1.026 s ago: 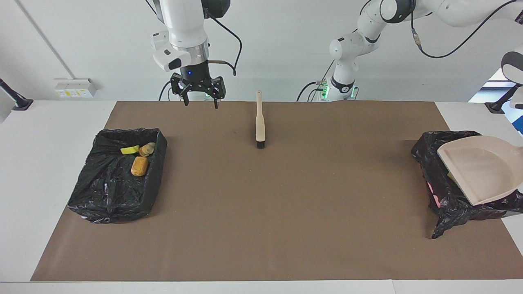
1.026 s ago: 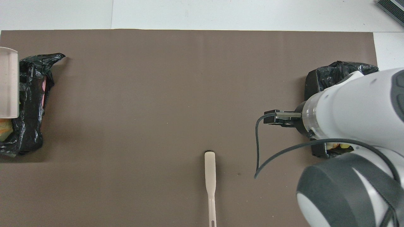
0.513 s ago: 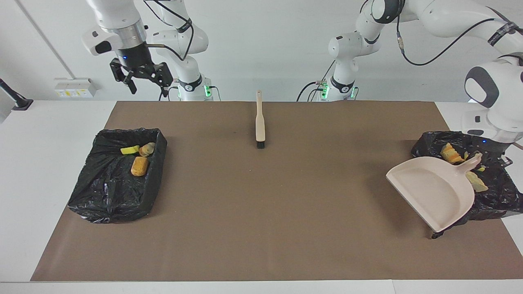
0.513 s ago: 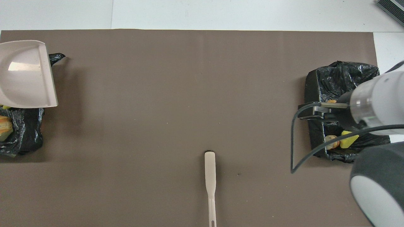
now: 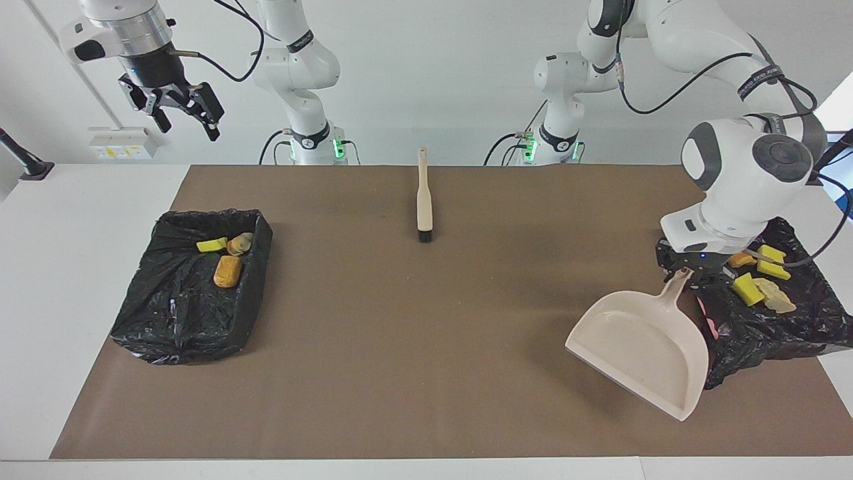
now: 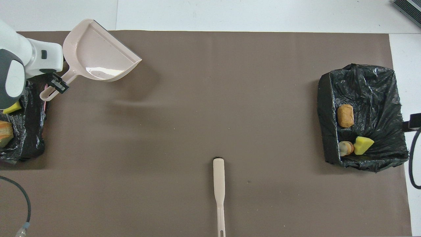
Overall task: Sweep and dump trash in bin
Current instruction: 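Bring the empty dustpan back and lower it onto the table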
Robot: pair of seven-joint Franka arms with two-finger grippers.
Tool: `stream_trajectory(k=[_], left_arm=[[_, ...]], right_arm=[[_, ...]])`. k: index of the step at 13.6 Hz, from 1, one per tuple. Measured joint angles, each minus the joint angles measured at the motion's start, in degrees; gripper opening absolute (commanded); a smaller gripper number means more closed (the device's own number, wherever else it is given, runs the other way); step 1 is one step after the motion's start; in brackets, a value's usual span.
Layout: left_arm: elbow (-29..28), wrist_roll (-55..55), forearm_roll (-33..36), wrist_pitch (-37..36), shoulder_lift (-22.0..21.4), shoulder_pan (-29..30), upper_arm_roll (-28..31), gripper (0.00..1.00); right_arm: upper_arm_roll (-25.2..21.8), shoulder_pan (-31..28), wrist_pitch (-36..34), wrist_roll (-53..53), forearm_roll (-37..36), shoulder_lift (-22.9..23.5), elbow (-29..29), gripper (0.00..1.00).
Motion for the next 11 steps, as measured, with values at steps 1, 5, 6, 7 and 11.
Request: stream_trajectory(k=[1,5,6,7,11], left_arm=[[0.0,-4.5,-0.4,0.0,0.1,-1.4,0.0,0.0],[0.0,-20.4,-3.3,0.0,0.2,-7.5,0.0,0.0],[0.0,-24.0,-4.0,0.0,0.2,-9.2,-0.1,0.0],[0.0,-27.4,-4.4,0.0,0.2,-11.0,-0.1,0.0],[0.0,-42.4,-6.1,0.7,0.8,-19.0,-0.1,0.0]], right_arm=[[0.0,0.0,-0.1,0.0,0.0,0.0,-0.2,1.0],[0.0,0.1,-0.3,0.0,0.0,-0.2,-1.4,1.0],[0.1,0.1,-0.4,0.0,0.0,-0.2,-1.6,1.0],[0.1,0.1,-0.4,0.0,0.0,-0.2,-1.6,1.0],[0.6,0.4,-0.4,0.0,0.0,-0.6,-1.6,1.0]])
